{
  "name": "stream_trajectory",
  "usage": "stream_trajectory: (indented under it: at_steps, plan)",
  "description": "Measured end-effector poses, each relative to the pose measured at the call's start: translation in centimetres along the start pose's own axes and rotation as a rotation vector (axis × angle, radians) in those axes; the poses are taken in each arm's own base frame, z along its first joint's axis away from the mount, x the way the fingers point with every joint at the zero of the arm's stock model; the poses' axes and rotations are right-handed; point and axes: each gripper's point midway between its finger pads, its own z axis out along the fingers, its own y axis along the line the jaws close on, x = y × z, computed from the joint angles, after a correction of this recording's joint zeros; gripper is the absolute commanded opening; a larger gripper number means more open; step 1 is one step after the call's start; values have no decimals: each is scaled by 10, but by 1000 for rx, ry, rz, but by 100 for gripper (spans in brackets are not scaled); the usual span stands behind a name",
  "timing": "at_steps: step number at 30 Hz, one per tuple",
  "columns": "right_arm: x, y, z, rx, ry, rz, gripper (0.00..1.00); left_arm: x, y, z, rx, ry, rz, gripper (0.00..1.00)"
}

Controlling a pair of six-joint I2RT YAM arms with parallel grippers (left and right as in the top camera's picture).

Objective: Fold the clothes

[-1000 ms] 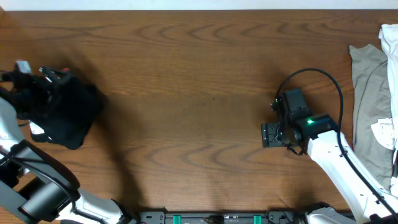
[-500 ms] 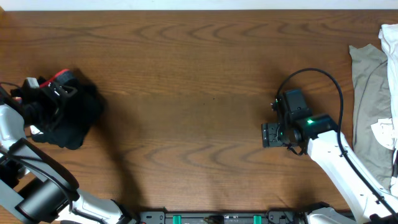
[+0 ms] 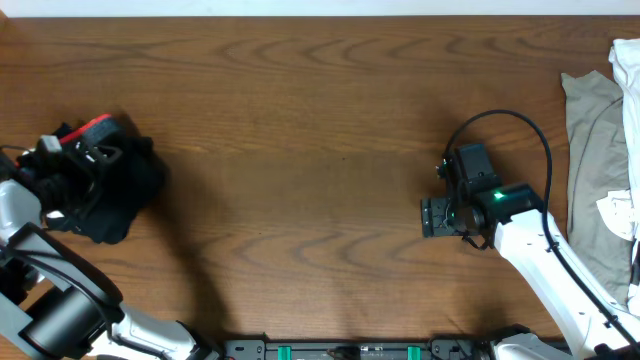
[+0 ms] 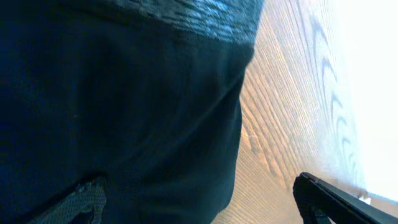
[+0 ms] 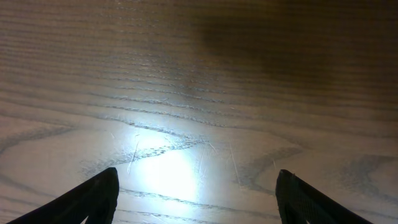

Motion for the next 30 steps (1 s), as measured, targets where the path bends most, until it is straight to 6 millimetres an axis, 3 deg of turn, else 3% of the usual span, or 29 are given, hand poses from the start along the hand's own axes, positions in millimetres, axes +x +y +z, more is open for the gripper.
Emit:
stream_trajectory:
  at_steps: [6,12,18,21,25,30]
  plan:
    - [0,0,0,1,-1,0,80,-7,13,-9,4,-28,-56,98]
    - [0,0,0,1,-1,0,85,-7,11,-9,17,-28,-63,98]
    - [0,0,0,1,0,0,99,-7,8,-9,47,-26,-64,98]
    - [0,0,0,1,-1,-3,99,-1,0,-8,29,-20,-26,98]
    - [-4,1,0,-4,-16,-2,99,17,-37,-7,-15,-7,115,98]
    - [-19,5,-1,-19,-78,0,99,57,-127,-15,-2,-11,427,98]
